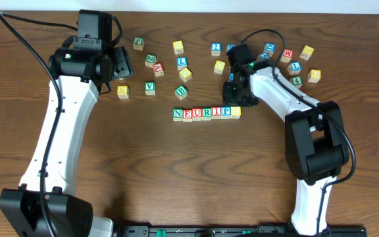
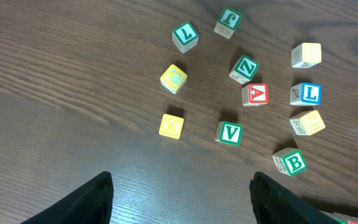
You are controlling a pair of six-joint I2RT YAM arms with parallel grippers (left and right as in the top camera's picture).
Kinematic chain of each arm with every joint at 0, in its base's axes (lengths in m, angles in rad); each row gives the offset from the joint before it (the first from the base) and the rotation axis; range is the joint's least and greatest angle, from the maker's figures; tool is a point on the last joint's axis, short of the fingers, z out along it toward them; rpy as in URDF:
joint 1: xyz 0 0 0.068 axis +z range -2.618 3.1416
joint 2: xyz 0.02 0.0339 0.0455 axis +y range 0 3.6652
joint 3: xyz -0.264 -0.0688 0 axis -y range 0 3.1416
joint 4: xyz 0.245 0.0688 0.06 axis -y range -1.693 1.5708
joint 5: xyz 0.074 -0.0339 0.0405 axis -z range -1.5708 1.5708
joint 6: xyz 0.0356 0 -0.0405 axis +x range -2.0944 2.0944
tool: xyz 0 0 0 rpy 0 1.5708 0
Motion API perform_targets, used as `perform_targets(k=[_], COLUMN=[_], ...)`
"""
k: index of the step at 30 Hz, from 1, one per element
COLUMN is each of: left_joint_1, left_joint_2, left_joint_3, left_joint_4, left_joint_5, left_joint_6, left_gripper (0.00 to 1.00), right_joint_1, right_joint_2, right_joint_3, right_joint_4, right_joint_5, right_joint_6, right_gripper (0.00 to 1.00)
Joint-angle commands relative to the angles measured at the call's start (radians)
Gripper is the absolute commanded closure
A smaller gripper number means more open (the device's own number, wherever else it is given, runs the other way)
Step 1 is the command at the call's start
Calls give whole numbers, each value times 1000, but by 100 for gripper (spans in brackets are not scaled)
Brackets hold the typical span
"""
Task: Spell out NEURIPS
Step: 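Raise the right arm and move it back over the loose blocks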
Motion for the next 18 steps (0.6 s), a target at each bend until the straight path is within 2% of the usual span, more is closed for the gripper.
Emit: perform_targets(k=[1,7,12,18], left_joint_1=[5,5,5,5], left_joint_2=[13,13,13,13], left_joint_3=[3,3,3,3], left_joint_4=[3,3,3,3], left_joint_5=[-13,-13,-13,-13], left_joint_6=[-10,-10,-10,-9], left_gripper=[31,30,30,30], right_joint_1=[5,3,12,60], right_joint_2=[6,6,6,6], right_joint_3=[-4,13,21,20], right_joint_4=[28,76,127,156], right_joint_5=[-12,-20,-100,-116], right_joint_6=[-42,-63,-84,-29], right_gripper=[94,92,91,91])
